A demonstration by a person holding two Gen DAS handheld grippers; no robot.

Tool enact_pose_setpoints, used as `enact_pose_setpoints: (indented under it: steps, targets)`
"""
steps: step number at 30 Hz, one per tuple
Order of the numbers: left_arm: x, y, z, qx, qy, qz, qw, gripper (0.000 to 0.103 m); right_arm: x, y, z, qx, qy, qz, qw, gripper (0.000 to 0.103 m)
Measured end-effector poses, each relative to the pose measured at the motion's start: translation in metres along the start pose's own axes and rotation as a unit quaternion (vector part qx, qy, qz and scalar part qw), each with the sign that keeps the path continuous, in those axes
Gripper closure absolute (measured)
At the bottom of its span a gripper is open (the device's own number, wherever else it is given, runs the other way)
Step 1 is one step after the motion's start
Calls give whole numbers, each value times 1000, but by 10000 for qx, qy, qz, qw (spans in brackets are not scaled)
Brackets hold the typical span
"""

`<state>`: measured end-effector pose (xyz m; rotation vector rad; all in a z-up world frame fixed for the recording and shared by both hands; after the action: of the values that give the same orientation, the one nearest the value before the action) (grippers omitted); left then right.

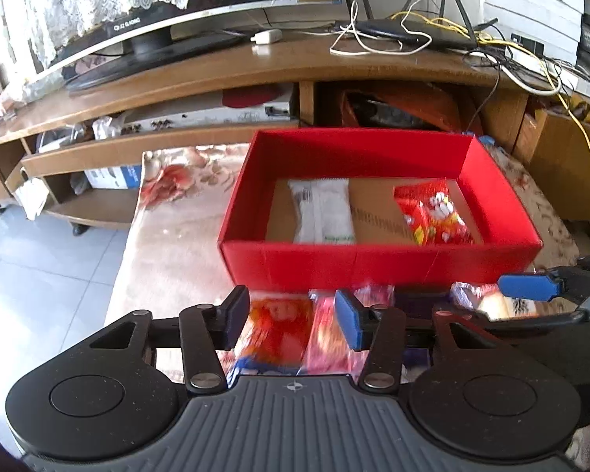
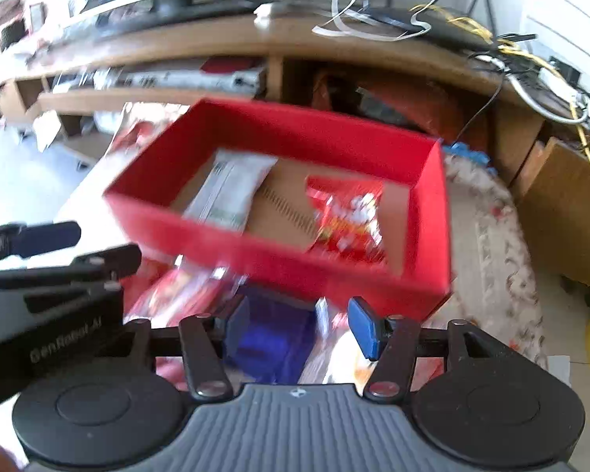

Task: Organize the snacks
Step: 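Withdraw both open tools up and away from the red box, then move the right tool down onto the green Kaprons wafer packet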

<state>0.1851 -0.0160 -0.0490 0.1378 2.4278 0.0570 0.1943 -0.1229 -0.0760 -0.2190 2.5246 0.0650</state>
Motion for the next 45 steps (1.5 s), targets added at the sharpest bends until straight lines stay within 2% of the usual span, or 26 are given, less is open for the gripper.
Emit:
enact_pose_setpoints:
  steps: [2,3,4,7,13,22,25,27,34,38,43,45]
  targets:
    - [5,-3,-5,447,43,-165,9989,12,10,13,2,-297,160,-179,9993,38]
    - [9,-6,-6,631,77,-205,9978,14,16,23,1,-558,247,-224,9979,31]
    - [12,-7,-7,625,95,-197,9978,14,20,32,0,-688,292,-285,9968,30]
    - [19,-5,-9,426,94,-34,9990,14,31,47,-1,-562,347,-616,9959,29]
    - [35,13,-8,497,207,-86,9985,13,50,31,-2,-516,520,-429,9964,30]
    - [64,10,-1,661,462,493,9955,14,74,14,5,-491,813,-198,9953,28]
    - [70,3,-1,831,503,760,9924,14,77,13,4,-508,865,-208,9947,28]
    - [76,-2,2,907,581,939,9897,15,82,11,5,-471,908,-234,9945,24]
    - [93,-18,4,1262,809,1682,9743,15,93,-1,2,-664,940,-242,9931,23]
    - [99,-33,5,1346,696,2363,9598,13,98,-3,0,-796,1006,-364,9911,23]
    - [116,-47,9,1574,955,2971,9369,12,102,-6,1,-932,1114,-359,9887,21]
    - [118,-47,10,1592,965,3000,9356,12,104,-4,2,-994,1144,-411,9876,17]
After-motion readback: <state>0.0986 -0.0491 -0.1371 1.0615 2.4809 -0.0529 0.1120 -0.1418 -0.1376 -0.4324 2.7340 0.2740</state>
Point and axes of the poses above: each gripper's, at about its wrist camera, not at the fingertips, and z roughly the way its jaws point, y to its left, x to its underside, the point moved 9 cm from there along z, roughly the way its jaws point, and after that the axes turned 2 degrees about y, right-handed, at the moved point
